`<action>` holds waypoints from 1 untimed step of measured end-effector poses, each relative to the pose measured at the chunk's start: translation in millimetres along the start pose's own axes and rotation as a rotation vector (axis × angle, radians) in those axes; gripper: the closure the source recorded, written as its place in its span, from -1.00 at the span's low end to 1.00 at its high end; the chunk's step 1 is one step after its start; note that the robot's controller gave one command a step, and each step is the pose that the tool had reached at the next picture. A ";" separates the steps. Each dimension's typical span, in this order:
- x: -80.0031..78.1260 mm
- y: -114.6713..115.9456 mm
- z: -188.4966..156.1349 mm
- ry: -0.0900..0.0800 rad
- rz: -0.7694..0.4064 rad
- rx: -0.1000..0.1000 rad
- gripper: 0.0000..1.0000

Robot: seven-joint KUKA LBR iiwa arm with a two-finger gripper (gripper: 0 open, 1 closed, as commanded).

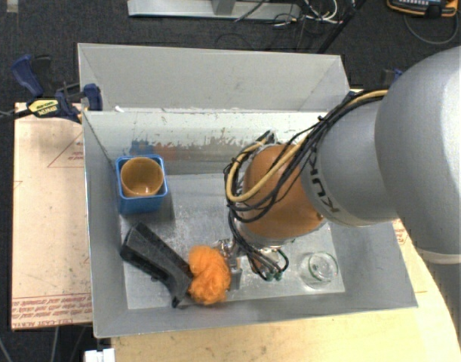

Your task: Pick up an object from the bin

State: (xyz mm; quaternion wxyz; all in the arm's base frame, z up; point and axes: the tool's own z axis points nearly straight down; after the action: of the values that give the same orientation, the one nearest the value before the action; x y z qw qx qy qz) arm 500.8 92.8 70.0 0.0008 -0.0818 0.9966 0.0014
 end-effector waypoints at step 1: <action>-10.6 -6.0 -96.8 -0.002 0.066 -0.001 1.00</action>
Offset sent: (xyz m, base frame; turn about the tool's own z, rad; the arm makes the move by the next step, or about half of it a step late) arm 0.0000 0.0000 0.0000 0.0000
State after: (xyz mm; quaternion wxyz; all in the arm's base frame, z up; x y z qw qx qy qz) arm 512.1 88.3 166.8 0.0015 -0.0490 0.9988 0.0020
